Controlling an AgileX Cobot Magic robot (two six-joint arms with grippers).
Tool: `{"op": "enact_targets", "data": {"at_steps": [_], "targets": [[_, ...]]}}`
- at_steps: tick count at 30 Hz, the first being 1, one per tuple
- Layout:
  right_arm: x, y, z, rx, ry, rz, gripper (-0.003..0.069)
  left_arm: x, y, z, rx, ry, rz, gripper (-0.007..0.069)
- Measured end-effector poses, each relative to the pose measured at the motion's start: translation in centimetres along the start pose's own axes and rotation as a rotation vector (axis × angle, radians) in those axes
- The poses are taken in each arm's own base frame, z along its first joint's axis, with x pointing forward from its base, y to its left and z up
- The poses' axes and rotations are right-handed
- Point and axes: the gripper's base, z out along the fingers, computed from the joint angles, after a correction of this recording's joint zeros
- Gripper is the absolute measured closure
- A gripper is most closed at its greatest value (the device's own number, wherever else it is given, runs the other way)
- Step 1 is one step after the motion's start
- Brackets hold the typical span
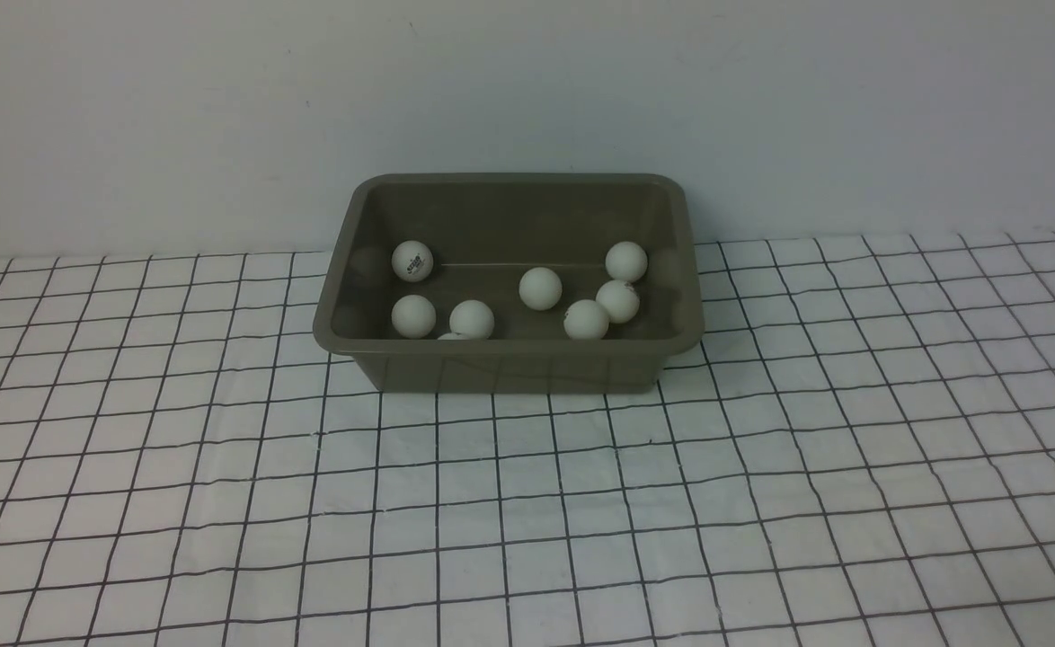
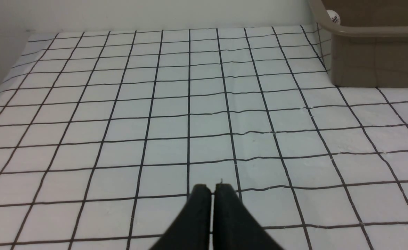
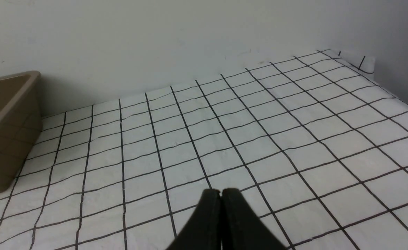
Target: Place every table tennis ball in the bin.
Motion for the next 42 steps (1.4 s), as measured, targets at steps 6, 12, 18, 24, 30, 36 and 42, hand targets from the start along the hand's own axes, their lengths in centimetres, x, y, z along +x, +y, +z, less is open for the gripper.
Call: {"op": "enact_targets", "data": {"at_steps": [6,12,18,24,30,36,42], "targets": [[0.12,0.24,-0.01,-0.026,0.016,0.013,0.0676,0.00,0.00,0.00,0.000,0.000,0.000,0.0629],[0.23,0.71,-0.05,-0.079,0.026,-0.117,0.0676,0.01,0.00,0.00,0.000,0.001,-0.001,0.0629],[0.27,0.90,-0.06,-0.100,0.026,-0.170,0.0676,0.02,0.00,0.00,0.000,0.002,-0.001,0.0629],[0.27,0.91,-0.07,-0.102,0.026,-0.170,0.0676,0.02,0.00,0.00,0.000,0.002,-0.001,0.0629],[0.27,0.91,-0.07,-0.102,0.026,-0.169,0.0676,0.02,0.00,0.00,0.000,0.002,-0.001,0.0629],[0.27,0.91,-0.07,-0.102,0.026,-0.169,0.0676,0.02,0.00,0.00,0.000,0.002,-0.001,0.0629],[0.27,0.91,-0.07,-0.102,0.026,-0.169,0.0676,0.02,0.00,0.00,0.000,0.002,-0.001,0.0629]]}}
